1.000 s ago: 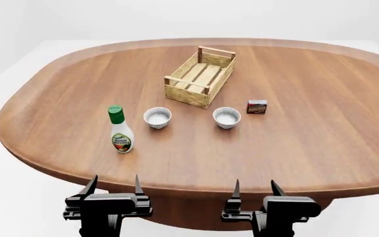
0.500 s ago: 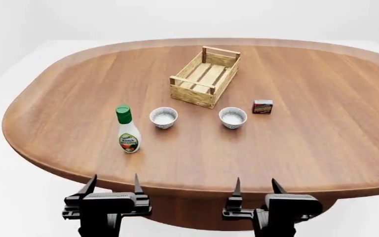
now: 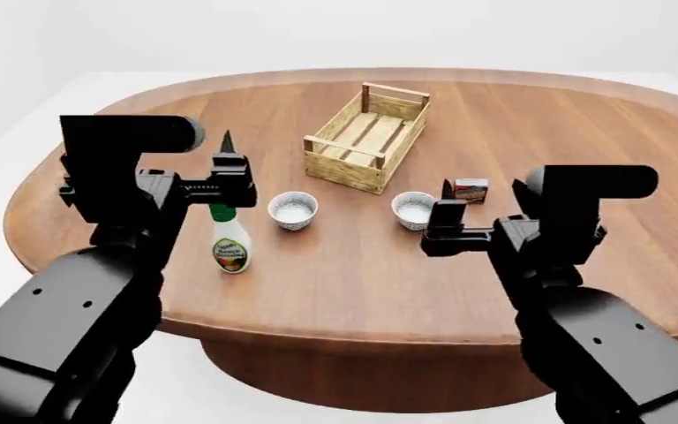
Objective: Stack the right bowl on the left bowl and place them in the tray.
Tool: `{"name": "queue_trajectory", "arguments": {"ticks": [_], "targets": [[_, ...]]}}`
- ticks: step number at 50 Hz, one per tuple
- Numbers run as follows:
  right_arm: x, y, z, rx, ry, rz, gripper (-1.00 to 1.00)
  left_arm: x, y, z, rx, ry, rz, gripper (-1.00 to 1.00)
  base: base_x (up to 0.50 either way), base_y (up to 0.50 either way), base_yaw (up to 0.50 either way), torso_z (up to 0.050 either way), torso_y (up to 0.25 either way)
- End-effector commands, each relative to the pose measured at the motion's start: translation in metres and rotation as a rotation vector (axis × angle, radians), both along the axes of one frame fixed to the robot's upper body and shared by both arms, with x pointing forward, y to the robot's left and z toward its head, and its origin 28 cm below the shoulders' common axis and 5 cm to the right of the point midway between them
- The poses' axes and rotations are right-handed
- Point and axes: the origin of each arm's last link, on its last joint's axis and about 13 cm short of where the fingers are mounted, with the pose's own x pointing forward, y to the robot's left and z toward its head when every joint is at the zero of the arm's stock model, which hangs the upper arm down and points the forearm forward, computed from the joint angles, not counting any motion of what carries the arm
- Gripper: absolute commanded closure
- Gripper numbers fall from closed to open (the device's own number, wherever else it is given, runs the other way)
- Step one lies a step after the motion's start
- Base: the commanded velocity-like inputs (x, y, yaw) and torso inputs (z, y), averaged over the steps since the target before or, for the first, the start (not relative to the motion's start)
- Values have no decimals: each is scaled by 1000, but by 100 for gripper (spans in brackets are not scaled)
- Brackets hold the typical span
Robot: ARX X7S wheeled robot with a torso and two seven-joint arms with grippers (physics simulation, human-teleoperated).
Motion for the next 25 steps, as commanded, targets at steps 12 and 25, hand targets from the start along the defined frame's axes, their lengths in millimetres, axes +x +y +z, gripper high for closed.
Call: {"name": "queue_trajectory", "arguments": {"ticks": [12, 25], "targets": [[2, -6, 44, -43, -19, 18, -100, 4, 3, 52, 32, -39, -17, -100, 0, 0, 0, 0, 0], [4, -7, 42, -32, -11, 34, -100, 5, 3, 53, 39, -32, -22, -100, 269, 0, 0, 0, 0]]}}
